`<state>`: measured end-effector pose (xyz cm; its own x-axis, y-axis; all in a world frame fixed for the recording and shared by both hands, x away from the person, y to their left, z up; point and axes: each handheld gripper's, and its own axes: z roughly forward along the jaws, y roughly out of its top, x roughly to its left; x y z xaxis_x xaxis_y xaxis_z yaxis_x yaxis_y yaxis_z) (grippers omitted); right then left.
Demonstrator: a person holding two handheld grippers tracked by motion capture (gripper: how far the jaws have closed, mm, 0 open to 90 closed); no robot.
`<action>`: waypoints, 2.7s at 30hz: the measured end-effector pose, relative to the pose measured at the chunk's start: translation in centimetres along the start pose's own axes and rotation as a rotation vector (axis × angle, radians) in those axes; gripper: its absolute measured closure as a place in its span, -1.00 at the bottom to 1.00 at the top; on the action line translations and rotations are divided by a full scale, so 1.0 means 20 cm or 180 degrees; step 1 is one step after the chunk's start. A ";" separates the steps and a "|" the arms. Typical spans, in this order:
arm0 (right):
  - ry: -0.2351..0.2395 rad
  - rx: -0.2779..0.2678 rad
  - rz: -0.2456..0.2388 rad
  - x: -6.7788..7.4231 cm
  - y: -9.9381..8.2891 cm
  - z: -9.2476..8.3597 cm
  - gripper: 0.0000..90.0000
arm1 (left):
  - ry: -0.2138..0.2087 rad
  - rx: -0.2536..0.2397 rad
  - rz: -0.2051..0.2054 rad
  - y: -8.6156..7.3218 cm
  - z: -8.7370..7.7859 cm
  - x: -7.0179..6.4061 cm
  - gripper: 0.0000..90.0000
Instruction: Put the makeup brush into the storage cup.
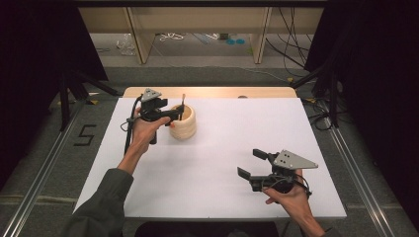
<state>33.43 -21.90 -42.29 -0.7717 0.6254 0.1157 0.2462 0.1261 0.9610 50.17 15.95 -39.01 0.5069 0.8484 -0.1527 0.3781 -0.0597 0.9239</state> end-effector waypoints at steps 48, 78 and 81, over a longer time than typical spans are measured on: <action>-0.0023 -0.0073 0.0020 0.00 0.00 0.00 -0.64 | -0.0510 -0.0283 0.0271 -0.28 -0.51 -0.24 -0.55; -0.0066 -0.0101 0.0008 0.00 0.00 0.00 -0.64 | -0.0505 -0.0236 0.0397 -0.47 -0.63 -0.30 -0.57; -0.0061 -0.0106 -0.0002 0.00 0.00 0.00 -0.64 | -0.0503 -0.0220 0.0382 -0.48 -0.63 -0.31 -0.57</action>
<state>33.35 -21.92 -42.23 -0.7603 0.6401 0.1106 0.2259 0.1010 0.9689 33.54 17.89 -42.51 0.6624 0.7440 -0.0880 0.2563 -0.1146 0.9598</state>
